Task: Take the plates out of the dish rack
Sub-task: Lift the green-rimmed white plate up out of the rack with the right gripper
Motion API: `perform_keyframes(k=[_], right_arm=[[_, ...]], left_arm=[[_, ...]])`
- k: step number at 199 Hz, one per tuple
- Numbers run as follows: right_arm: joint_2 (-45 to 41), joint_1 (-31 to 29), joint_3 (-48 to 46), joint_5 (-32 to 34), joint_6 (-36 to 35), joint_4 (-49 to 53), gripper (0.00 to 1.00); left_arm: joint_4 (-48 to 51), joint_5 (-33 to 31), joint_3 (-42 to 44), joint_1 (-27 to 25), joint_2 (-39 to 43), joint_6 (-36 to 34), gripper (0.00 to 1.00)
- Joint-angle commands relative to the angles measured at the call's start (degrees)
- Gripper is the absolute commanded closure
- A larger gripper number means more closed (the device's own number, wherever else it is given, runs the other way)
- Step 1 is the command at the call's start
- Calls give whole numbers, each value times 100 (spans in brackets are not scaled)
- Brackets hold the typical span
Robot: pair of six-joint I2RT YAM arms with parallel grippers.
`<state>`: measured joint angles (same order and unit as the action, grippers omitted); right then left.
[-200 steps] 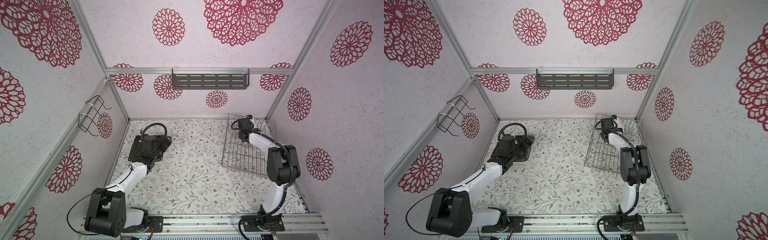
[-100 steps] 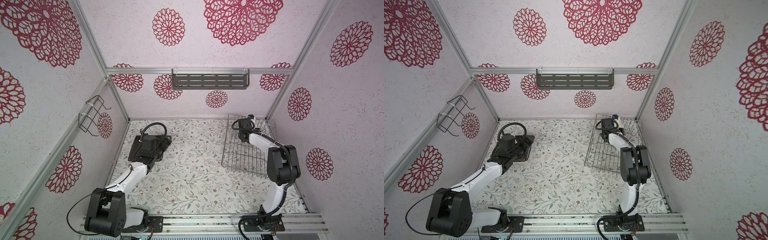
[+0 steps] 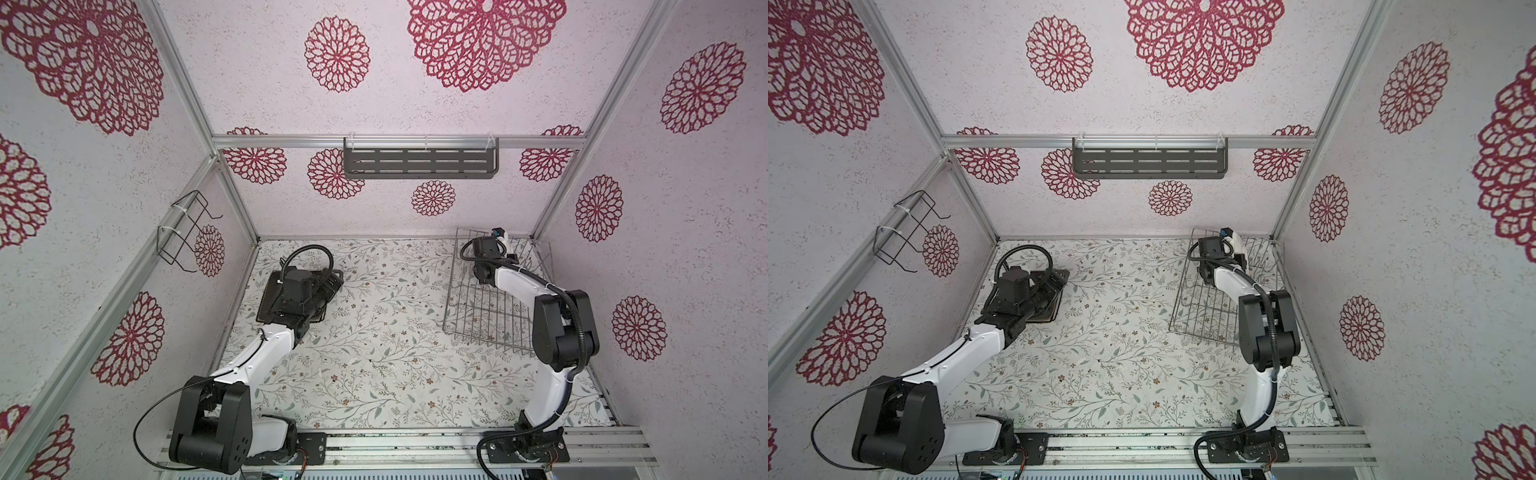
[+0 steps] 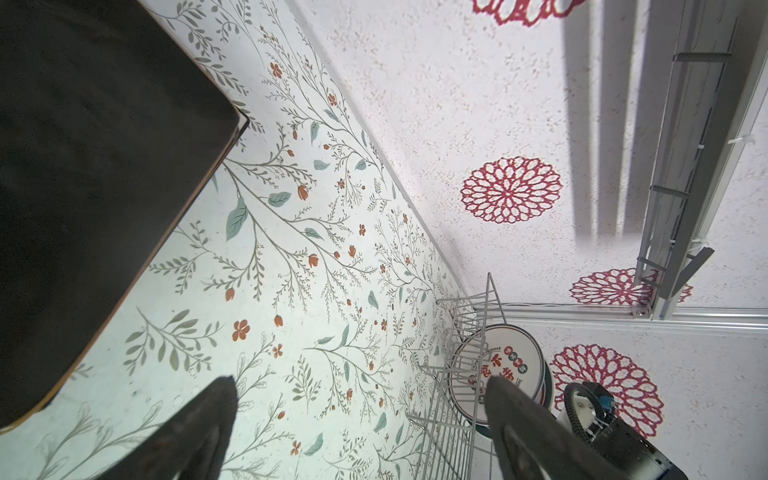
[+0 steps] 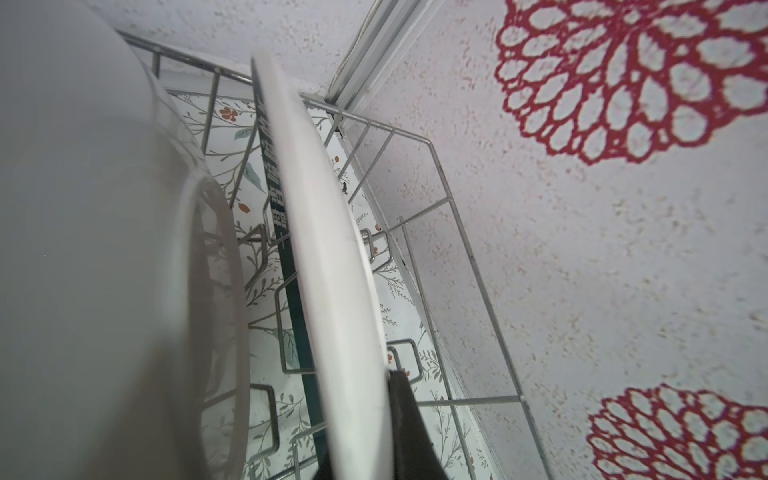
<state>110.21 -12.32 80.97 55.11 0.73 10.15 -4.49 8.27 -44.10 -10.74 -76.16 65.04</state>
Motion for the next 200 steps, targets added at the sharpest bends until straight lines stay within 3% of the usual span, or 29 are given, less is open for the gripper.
perform_keyframes(k=[1,200], right_arm=[[-239,-26,86,486,-265,-393,100],[-1320,-368,67,515,-346,-45,100]], left_arm=[[-249,26,-90,-60,-56,8,3],[-245,170,-186,-203,-5,82,3]])
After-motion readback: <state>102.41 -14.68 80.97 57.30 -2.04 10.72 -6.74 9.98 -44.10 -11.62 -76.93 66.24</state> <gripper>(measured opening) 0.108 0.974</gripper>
